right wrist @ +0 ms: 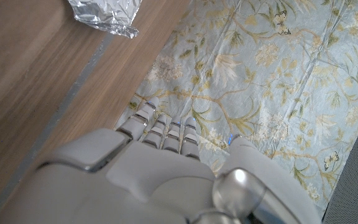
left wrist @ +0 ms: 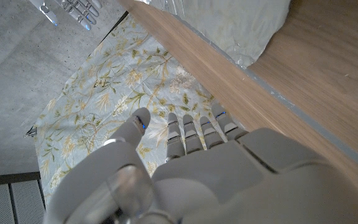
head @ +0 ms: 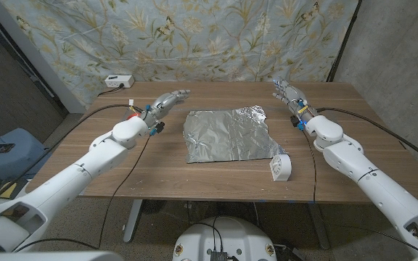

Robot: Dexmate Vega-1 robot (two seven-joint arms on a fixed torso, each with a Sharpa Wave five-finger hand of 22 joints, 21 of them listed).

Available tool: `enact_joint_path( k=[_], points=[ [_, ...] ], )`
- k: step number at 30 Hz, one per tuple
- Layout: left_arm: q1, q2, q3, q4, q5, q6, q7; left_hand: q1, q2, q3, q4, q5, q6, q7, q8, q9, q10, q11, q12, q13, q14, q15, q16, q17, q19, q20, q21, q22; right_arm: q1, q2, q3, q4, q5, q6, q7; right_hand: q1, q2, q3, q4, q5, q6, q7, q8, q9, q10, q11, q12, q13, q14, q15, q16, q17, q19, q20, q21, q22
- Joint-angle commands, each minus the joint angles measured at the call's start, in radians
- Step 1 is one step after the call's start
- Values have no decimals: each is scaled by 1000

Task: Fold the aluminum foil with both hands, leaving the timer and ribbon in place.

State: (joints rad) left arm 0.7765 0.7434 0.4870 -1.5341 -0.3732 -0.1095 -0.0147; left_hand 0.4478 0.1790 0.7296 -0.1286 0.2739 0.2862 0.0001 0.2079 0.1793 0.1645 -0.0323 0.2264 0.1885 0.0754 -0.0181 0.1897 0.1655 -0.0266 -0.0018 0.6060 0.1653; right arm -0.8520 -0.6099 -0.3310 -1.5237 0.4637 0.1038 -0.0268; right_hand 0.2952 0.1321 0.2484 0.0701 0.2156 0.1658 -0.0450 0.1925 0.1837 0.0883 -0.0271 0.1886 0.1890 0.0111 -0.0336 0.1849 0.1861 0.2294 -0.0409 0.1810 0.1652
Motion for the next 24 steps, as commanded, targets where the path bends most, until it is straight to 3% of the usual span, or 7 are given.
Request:
enact_joint_path(
  k=[1,7,9,11,13,24],
  points=[
    [-49,121,86,-43,48,11,29,13,2,2,-7,8,8,-2,1,6,2,-6,-1,4,8,3,3,3,1,-4,-8,5,17,1,-8,15,-11,1,7,13,4,4,-4,0,-2,-1,-2,2,-3,-6,-1,4,-8,0,1,2,-6,-24,2,3],
    [-92,156,137,-42,85,6,32,17,1,0,-10,14,7,-3,-3,6,2,-7,-2,4,6,3,2,4,1,-3,-12,6,25,-1,-14,12,-22,-2,4,17,3,6,-8,-1,-3,0,-2,2,-6,-4,-1,4,-11,-1,1,2,-8,-25,2,3],
    [-118,178,172,-54,155,12,48,17,0,-3,-9,16,7,-2,-4,6,2,-7,-3,4,5,6,1,4,0,-2,-14,6,27,-5,-16,9,-29,-2,4,18,2,6,-10,-2,-3,0,-2,2,-6,-2,-1,4,-12,1,1,2,-9,-25,2,3],
    [-141,195,202,-64,192,16,52,-12,-3,-31,20,14,-8,8,-13,7,0,-1,-6,5,2,11,5,14,1,5,-21,7,30,-8,-15,5,-28,-9,5,18,1,7,-12,-2,-4,-1,-3,2,-10,-2,-2,4,-15,3,0,2,-12,-25,1,3],
    [-162,207,227,-71,204,19,48,-22,0,-40,31,14,-13,11,-16,7,-1,3,-7,5,0,14,6,16,1,7,-23,7,35,-17,-18,-1,-37,-12,8,18,1,7,-12,-3,-5,-1,-3,2,-12,-1,-2,4,-17,3,0,2,-15,-26,0,3],
    [-245,243,328,-88,210,33,53,-21,0,-48,27,18,-9,3,-17,8,3,-7,-7,6,1,7,3,10,3,-2,-33,7,65,-64,-37,-31,-90,-39,10,21,-4,9,-20,-6,-9,-3,-3,2,-20,-4,-3,4,-29,2,-1,2,-25,-25,0,3]
  ],
)
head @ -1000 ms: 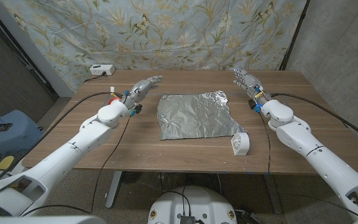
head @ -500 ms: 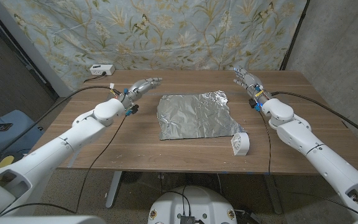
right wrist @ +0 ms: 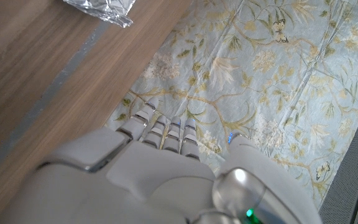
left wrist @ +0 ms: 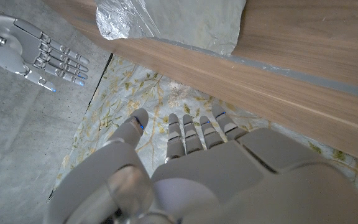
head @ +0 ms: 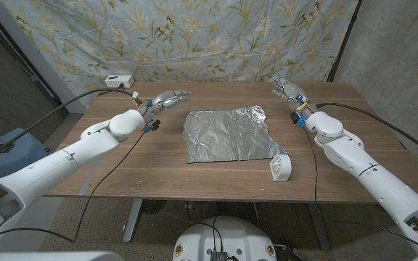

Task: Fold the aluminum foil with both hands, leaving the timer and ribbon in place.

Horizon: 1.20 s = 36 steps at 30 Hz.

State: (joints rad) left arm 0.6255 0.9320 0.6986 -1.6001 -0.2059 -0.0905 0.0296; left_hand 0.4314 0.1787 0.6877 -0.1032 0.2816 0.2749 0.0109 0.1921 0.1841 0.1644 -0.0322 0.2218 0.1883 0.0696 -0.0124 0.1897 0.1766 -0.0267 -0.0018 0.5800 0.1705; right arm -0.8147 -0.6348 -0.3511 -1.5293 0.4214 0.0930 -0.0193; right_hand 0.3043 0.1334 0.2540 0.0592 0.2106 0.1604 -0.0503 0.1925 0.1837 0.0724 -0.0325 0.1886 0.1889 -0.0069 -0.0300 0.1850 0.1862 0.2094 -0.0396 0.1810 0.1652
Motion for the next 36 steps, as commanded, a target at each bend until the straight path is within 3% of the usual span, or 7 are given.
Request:
enact_joint_path(
  k=[1,8,18,29,32,36],
  points=[
    [-99,57,123,-22,40,15,12,-5,0,-7,1,11,3,-10,-1,3,4,-9,-3,6,7,1,3,-2,3,-2,-7,2,27,-40,-17,-25,-48,-29,2,12,-5,4,-10,-2,-4,3,-3,2,-5,2,-3,4,-12,-1,-1,2,-6,-27,0,3],
    [-149,77,185,-26,50,33,-8,-5,2,-12,2,13,12,-14,2,3,12,-12,-1,6,9,-3,3,-2,4,-3,-12,2,49,-65,-37,-41,-81,-60,5,16,-9,5,-16,-3,-6,3,-4,3,-8,1,-2,4,-18,2,-2,2,-11,-25,-1,3],
    [-211,99,265,-51,63,99,-46,-28,4,-22,27,13,14,-13,0,3,15,-8,-2,6,4,-4,4,4,-7,-10,-24,2,89,-83,-69,-47,-127,-93,15,17,-12,6,-21,-6,-8,2,-4,3,-16,1,-3,3,-26,6,-2,2,-20,-23,-1,3],
    [-268,100,337,-34,76,108,-87,-48,-1,-25,45,12,40,-12,7,3,36,-11,3,6,16,-8,6,4,-16,-17,-35,3,113,-97,-93,-52,-166,-110,20,25,-15,8,-34,-8,-5,5,-2,3,-13,21,0,3,-29,9,0,1,-22,-22,1,3],
    [-278,97,349,-20,65,98,-96,-87,4,-41,89,3,34,-15,1,4,35,-12,1,6,14,-8,8,10,-19,-18,-43,4,116,-99,-94,-53,-168,-114,20,24,-15,7,-35,-10,-4,5,-2,3,-9,28,2,3,-31,16,0,1,-23,-22,2,3],
    [-293,93,367,-9,66,97,-105,-120,9,-50,128,-6,22,-15,-5,5,29,-10,-4,6,8,-5,8,13,-22,-17,-49,6,120,-106,-98,-56,-178,-125,20,25,-15,8,-40,-11,-5,4,-1,3,0,37,6,2,-33,21,2,2,-24,-23,2,3]
  ],
)
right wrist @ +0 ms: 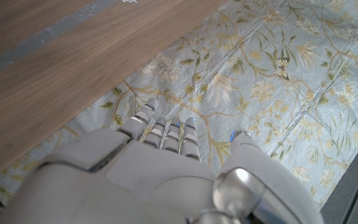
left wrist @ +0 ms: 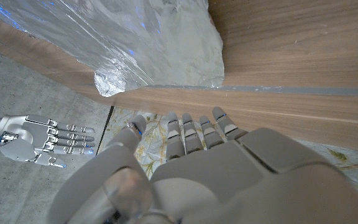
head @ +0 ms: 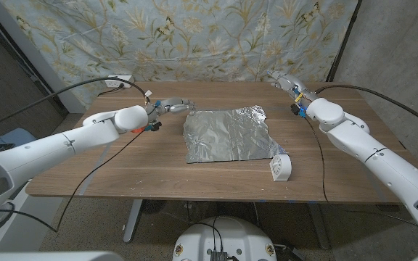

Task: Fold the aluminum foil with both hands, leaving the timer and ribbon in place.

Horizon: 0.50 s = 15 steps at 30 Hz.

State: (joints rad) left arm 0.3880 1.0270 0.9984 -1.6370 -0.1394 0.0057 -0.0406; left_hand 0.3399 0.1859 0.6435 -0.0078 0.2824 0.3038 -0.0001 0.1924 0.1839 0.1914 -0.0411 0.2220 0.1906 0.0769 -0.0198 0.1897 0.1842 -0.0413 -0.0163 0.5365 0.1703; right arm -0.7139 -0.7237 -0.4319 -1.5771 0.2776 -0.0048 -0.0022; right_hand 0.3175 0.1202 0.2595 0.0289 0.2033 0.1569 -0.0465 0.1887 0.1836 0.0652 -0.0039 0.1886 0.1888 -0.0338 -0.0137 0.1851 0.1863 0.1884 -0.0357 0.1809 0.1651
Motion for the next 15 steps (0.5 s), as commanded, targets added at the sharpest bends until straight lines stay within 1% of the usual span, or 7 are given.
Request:
enact_joint_path(
  k=[1,6,8,9,10,12,15],
  points=[
    [-59,-3,71,29,1,2,-37,-39,4,-8,47,-10,-13,-7,-7,5,-3,-3,-7,3,-6,5,6,6,-12,-5,-9,6,21,-21,-20,-12,-40,-35,2,12,-2,2,-10,-4,-1,0,2,3,9,8,6,2,-7,5,2,2,-4,-27,2,3],
    [-83,-2,94,26,14,20,-58,-77,2,-8,95,-19,-47,-15,-16,3,-35,2,-21,1,-29,0,-2,3,-30,-10,-25,6,28,-38,-29,-30,-65,-64,-2,13,-1,2,-13,-5,0,4,3,3,16,17,9,2,-8,6,3,2,-5,-28,2,3],
    [-90,-1,99,22,13,33,-62,-92,0,-7,112,-23,-68,-18,-20,2,-53,10,-28,-2,-41,-1,-6,0,-36,-11,-32,6,30,-41,-30,-31,-68,-65,-1,14,-2,2,-15,-5,0,6,3,3,16,17,9,1,-9,6,3,2,-6,-29,2,3],
    [-95,-1,103,20,10,43,-71,-95,0,-5,116,-24,-74,-18,-21,1,-61,8,-31,-3,-46,0,-8,-1,-37,-11,-34,6,30,-41,-30,-31,-67,-66,0,14,-1,2,-15,-5,-1,6,2,3,16,17,8,1,-10,6,3,2,-7,-28,2,3],
    [-100,-1,106,21,11,45,-78,-103,0,-2,125,-27,-93,-16,-24,0,-73,11,-34,-5,-54,-4,-10,-3,-41,-11,-39,6,30,-42,-29,-31,-67,-66,0,14,-1,2,-16,-5,-1,7,2,3,16,16,8,1,-10,6,3,3,-7,-28,2,3],
    [-107,1,115,12,25,60,-77,-123,-4,2,144,-34,-137,-26,-28,-3,-104,18,-41,-9,-81,-10,-15,-6,-55,-13,-53,5,30,-44,-29,-30,-67,-64,0,14,-2,2,-17,-6,-1,7,2,3,16,17,8,1,-10,6,3,2,-8,-28,2,3],
    [-116,0,123,13,23,61,-90,-133,-5,9,150,-38,-167,-32,-26,-5,-137,19,-46,-12,-111,-14,-20,-10,-68,-16,-66,5,30,-45,-27,-29,-64,-63,2,15,-1,2,-19,-6,0,10,3,3,16,17,8,0,-11,5,3,2,-8,-28,2,3]
  ],
)
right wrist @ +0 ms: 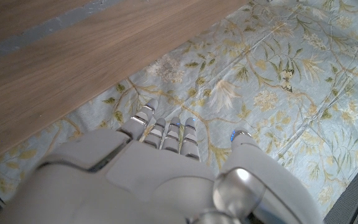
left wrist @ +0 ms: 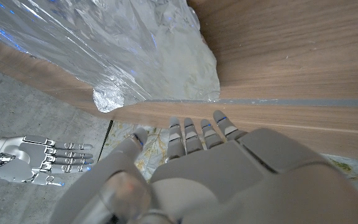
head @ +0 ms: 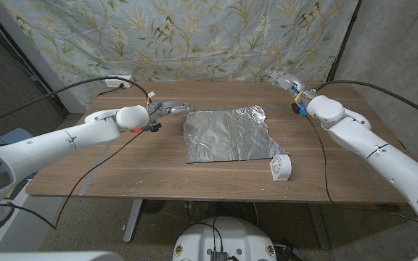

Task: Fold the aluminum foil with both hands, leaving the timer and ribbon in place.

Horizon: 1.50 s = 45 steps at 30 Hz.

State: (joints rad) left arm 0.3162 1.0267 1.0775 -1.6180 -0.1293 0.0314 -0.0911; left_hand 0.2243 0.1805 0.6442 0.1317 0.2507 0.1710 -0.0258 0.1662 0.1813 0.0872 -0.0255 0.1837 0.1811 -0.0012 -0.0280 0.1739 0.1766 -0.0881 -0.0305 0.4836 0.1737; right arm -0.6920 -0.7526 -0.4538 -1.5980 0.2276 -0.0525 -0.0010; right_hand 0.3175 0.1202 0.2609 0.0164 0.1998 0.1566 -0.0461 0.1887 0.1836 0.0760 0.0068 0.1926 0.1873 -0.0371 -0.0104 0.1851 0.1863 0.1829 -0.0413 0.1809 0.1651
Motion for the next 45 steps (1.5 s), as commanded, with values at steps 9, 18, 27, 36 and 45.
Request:
enact_joint_path(
  k=[9,18,27,36,45],
  points=[
    [-84,-16,84,1,39,50,-98,-44,-1,20,22,-18,-109,-12,1,-5,-88,3,-5,-7,-79,-2,-2,-4,-56,6,-46,1,3,-24,-1,-5,-11,-10,5,15,-1,0,-9,-4,0,11,3,2,3,7,2,1,-11,1,4,3,-5,-23,3,3],
    [-119,-28,116,1,62,86,-144,-69,-1,24,34,-27,-71,-6,19,-4,-37,-2,17,-6,-75,-1,5,-4,-56,7,-57,1,-4,-26,2,-1,-5,-3,4,13,1,-1,-12,-5,-2,11,1,2,-5,8,-1,0,-21,6,3,5,-13,-22,1,3],
    [-147,-42,145,2,80,126,-185,-91,-4,19,46,-33,-56,2,23,-3,-30,-1,17,-6,-77,-2,7,-1,-64,4,-66,2,-8,-28,6,4,-1,1,5,8,2,-4,-13,-6,-6,11,0,2,-15,7,-5,0,-29,7,3,6,-22,-23,-1,3],
    [-158,-48,159,6,75,135,-205,-122,-5,14,54,-40,-73,4,14,-3,-52,2,7,-5,-98,0,3,0,-84,1,-82,3,-7,-26,6,12,2,6,10,5,4,-5,-15,-7,-6,10,1,2,-21,7,-6,0,-37,7,3,7,-29,-22,-1,3],
    [-166,-52,168,3,74,141,-214,-148,-3,15,53,-44,-94,5,9,-4,-93,-1,-5,-7,-119,-1,1,0,-98,-1,-96,3,-12,-34,9,6,3,6,13,5,5,-5,-18,-7,-6,10,1,2,-25,6,-6,-1,-41,8,3,7,-34,-23,-1,3]
  ],
)
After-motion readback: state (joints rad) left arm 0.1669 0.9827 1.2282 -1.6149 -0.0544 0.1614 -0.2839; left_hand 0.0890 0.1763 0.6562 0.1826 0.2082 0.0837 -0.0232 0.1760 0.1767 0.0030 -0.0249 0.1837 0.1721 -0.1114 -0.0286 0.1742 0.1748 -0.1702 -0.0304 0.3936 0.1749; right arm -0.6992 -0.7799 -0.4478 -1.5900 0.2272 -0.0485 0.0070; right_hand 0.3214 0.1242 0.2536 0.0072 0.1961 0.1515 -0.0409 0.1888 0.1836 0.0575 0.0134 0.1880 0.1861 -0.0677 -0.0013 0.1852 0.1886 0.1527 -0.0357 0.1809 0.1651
